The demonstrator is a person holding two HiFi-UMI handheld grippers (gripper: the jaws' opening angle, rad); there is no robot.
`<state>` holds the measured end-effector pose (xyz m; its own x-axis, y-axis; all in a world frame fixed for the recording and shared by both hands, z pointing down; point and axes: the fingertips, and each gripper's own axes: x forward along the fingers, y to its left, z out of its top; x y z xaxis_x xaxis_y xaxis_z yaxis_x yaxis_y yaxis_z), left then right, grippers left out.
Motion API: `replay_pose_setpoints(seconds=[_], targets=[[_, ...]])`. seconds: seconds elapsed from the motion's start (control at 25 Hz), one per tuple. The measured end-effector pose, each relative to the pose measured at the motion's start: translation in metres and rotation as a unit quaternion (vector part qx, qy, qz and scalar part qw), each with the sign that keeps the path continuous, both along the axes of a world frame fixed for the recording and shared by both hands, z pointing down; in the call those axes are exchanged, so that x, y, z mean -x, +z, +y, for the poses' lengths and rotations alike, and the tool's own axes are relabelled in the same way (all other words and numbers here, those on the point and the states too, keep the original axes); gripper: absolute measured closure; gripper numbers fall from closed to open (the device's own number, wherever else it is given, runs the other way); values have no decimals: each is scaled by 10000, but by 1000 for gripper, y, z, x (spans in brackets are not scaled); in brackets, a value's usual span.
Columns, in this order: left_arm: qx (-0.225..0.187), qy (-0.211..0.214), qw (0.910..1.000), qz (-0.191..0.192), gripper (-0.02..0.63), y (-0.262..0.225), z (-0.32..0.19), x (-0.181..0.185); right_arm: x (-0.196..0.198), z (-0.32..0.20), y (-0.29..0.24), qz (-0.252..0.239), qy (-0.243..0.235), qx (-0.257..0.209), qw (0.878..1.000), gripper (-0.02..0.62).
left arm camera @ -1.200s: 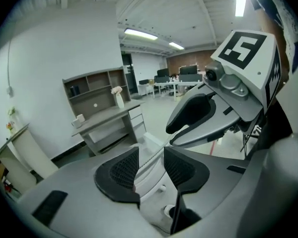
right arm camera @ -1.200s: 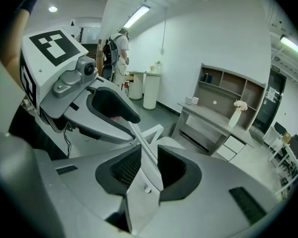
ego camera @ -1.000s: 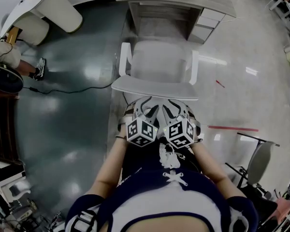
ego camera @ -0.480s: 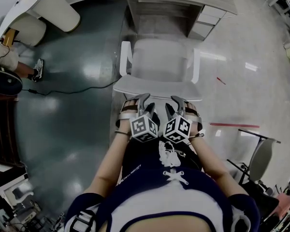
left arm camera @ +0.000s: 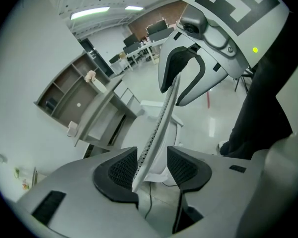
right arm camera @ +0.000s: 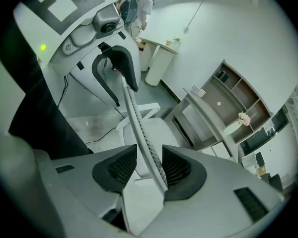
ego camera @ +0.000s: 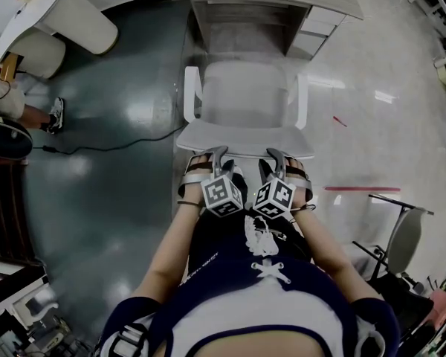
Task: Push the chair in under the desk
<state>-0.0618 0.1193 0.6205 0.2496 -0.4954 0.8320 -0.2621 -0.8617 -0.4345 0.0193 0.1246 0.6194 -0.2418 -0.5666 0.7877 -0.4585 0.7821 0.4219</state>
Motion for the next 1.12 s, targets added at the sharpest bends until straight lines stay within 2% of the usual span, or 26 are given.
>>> replay_pose_setpoints(seconds=[0.32, 0.48, 0.72, 1.12], targets=[[159, 6, 9998, 103, 417, 6, -7, 5, 0, -3, 4, -68, 139, 124, 9998, 469], [228, 84, 9997, 9, 442, 10, -12, 8, 1, -5, 6, -4, 52, 158, 9999, 462], [548, 243, 9982, -36, 451, 17, -10, 9, 1, -6, 8, -19, -57, 179, 9998, 462], [536, 462, 9975, 49, 459, 14, -14, 9, 1, -10, 8, -91, 3, 343, 9994, 462]])
